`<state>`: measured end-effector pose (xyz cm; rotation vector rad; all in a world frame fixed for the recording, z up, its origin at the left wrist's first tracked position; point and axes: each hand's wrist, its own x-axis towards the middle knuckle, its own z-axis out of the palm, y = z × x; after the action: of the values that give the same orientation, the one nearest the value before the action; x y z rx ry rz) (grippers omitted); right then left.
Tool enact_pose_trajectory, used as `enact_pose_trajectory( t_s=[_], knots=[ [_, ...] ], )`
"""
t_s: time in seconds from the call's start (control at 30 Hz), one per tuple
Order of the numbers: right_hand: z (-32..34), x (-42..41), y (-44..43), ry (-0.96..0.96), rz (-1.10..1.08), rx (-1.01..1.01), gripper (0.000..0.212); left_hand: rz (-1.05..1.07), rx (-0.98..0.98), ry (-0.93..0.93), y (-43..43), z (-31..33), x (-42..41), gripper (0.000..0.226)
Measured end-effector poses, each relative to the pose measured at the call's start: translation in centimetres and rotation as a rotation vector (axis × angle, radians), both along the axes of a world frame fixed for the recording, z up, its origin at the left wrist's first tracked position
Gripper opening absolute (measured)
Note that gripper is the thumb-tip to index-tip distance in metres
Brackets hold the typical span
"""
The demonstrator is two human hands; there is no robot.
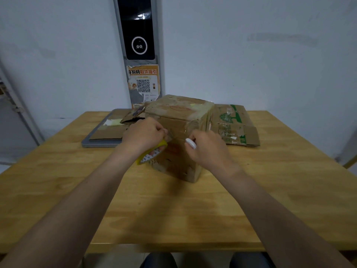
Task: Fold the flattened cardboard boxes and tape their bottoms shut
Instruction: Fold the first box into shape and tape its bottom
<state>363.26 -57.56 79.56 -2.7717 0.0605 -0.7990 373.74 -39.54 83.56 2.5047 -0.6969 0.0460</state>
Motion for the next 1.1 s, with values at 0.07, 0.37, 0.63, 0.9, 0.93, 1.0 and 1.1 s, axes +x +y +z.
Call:
enact_pose_trajectory(
  t_s=[0.07, 0.37, 0.63, 0.9, 0.93, 1.0, 1.1],
  knots=[
    [-1.0, -0.9, -1.0, 0.044, 0.064, 0.079, 0.018, 0.006, -0.024, 0.037, 0.4, -0.1, 0.1, 0.034],
    [-9.1, -3.6, -6.7, 0.7, -0.027, 0.051, 0.027, 0.012, -0.08, 0.15, 0.1, -2.2, -1.6, 0.034],
    [-4.0, -2.3, -7.4, 0.317, -0.168, 0.108, 0.038, 0.098, -0.213, 0.1, 0.3, -2.0, -2.9, 0.026],
    [2.7, 2.9, -3.5, -0.174, 0.004, 0.094, 0.052, 0.192, -0.246, -0.012, 0.5, -1.1, -3.0, 0.029],
    [2.4, 3.6, -3.1, -0.167, -0.002, 0.041, 0.049, 0.204, -0.248, -0.02, 0.5, -1.0, -3.0, 0.027],
    [1.6, 4.5, -2.6, -0.195, -0.036, -0.005, 0.049, 0.21, -0.281, 0.002, 0.6, -1.2, -2.9, 0.026],
    [0.5, 4.9, -2.2, -0.311, -0.061, 0.041, 0.05, 0.227, -0.391, 0.044, 0.9, -1.5, -2.7, 0.028]
  ],
)
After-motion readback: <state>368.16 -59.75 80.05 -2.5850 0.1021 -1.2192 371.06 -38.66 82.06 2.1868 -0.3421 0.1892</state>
